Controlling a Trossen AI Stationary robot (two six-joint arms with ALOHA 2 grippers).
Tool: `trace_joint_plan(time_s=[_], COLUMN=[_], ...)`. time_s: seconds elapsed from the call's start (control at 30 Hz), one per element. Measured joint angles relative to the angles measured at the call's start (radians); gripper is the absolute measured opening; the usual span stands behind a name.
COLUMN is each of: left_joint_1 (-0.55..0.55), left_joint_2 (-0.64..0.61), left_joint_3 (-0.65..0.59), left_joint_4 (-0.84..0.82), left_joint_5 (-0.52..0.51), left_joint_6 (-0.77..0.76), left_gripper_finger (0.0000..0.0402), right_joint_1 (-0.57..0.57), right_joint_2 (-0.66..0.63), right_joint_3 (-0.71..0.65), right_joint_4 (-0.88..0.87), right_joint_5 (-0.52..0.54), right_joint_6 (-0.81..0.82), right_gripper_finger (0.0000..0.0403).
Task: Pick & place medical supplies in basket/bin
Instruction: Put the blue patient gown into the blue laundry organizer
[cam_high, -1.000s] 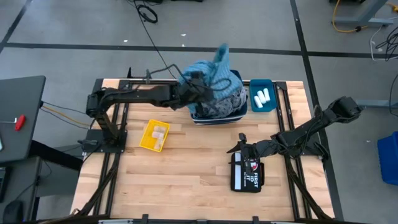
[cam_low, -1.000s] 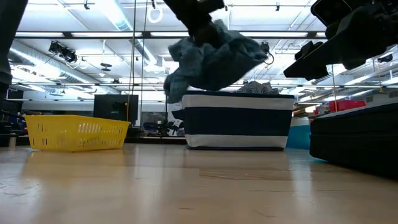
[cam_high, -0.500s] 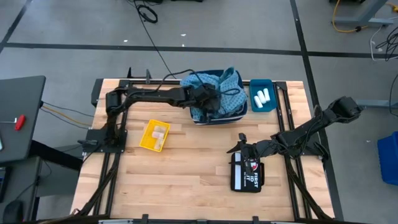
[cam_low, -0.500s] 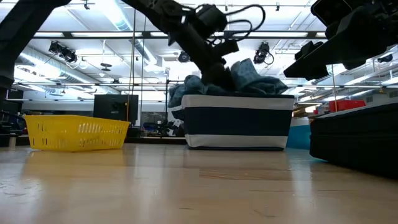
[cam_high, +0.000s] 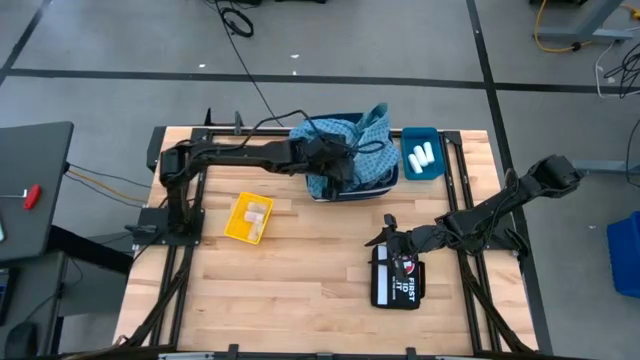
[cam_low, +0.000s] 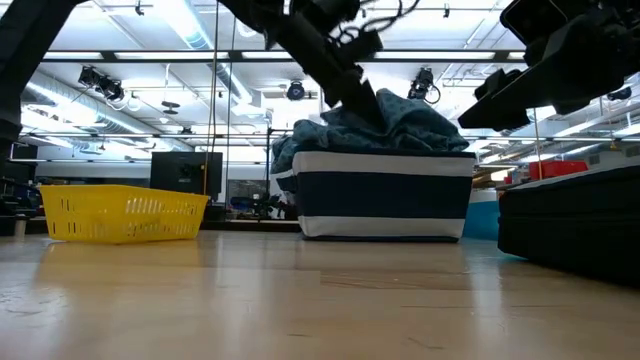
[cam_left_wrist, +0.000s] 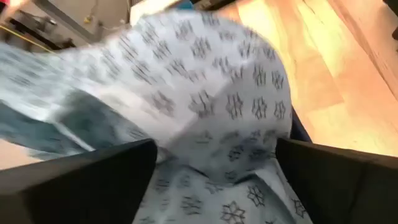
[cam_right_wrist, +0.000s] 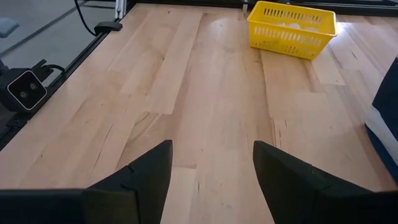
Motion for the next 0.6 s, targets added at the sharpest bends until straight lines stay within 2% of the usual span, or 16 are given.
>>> trace_joint_plan(time_s=[0.07,0.17,0.33,0.4,0.47,0.6], left_joint_1=[-0.010,-0.020,-0.033,-0.035,-0.035,-0.022], left_joint_2=[-0.025,-0.056,-0.091,-0.095,-0.094,-0.091], left_joint_3=[0.000,0.000,-0.001,-0.001,-0.001,-0.001], left_joint_4=[0.002,0.015,0.077,0.106,0.136,0.189], left_joint_5=[-0.021,-0.055,-0.121,-0.141,-0.151,-0.155], left_joint_6=[0.007,0.019,0.040,0.056,0.077,0.111], left_gripper_finger=[0.0346,0.0351,0.0317,0.0280,0.0225,0.0061], right_joint_1=[0.000,0.000,0.000,0.000,0.000,0.000], right_joint_2=[0.000,0.000,0.000,0.000,0.000,0.000], right_joint_3=[0.000,0.000,0.000,0.000,0.000,0.000], right_joint_4=[-0.002,-0.003,-0.002,-0.003,-0.003,-0.004], right_joint_5=[0.000,0.000,0.000,0.000,0.002,0.004], right_joint_6=[0.000,0.000,0.000,0.000,0.000,0.000], right_gripper_finger=[0.0233,0.0233,0.0233,0.0233,0.0233,0.0233])
